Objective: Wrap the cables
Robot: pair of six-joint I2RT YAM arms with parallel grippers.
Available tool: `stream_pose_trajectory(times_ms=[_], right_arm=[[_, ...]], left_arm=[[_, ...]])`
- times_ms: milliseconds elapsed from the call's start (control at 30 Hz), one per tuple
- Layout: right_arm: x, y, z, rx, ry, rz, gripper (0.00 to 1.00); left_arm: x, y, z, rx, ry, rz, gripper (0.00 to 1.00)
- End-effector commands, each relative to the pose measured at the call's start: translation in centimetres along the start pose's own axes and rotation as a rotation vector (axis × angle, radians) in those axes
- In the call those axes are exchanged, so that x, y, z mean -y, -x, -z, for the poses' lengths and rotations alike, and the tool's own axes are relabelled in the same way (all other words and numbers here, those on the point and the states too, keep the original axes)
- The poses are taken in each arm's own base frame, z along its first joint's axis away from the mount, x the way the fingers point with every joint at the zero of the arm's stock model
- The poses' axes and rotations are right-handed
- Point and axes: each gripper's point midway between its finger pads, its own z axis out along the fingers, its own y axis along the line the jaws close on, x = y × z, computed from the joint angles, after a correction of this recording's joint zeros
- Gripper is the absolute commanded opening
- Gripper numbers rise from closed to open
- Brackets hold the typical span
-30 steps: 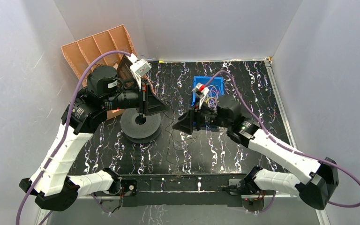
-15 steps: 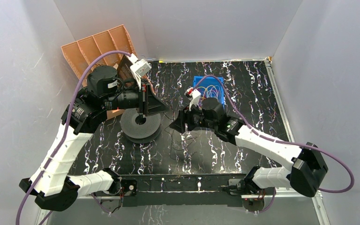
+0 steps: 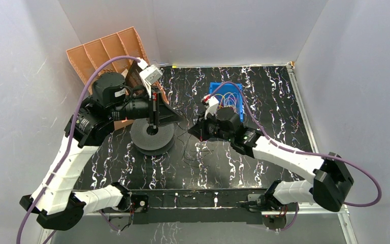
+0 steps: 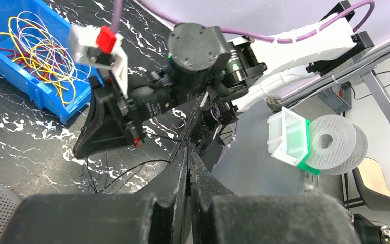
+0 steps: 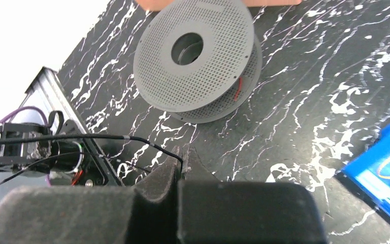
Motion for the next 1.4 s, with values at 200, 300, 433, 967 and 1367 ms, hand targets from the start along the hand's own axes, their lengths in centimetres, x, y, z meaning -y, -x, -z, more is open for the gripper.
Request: stream_pose_trajectory(times_ms=[200,300,433,967,1367], right_arm=[[1.4,7.3,8.4,0.265,-0.221,0.074,0.0],[2.1,9.4,11.1,0.321,-0.311,0.1,0.0],[2.5,12.0,14.5,0.405,-0.395,0.123,0.0],[0.4,22.1,26.1,0.752,-0.526,0.148,0.0],[-5.6,27.5,31.5,0.976,-0.332,0.34,0.0]], left_arm=[[1.6,-0.7,0.6,-0.003,-0.085,-0.008,0.0],[2.1,-0.9,0.3,-0.015,-0.131,-0.004,0.0],[3.0,-1.7,-0.2,-0.055,-0.225,0.023,0.0],[1.8,-5.6,-3.6,-0.137,-0.321,0.104,0.61],[2.5,-1.5,-0.2,0.093,-0.161,-0.082,0.92]])
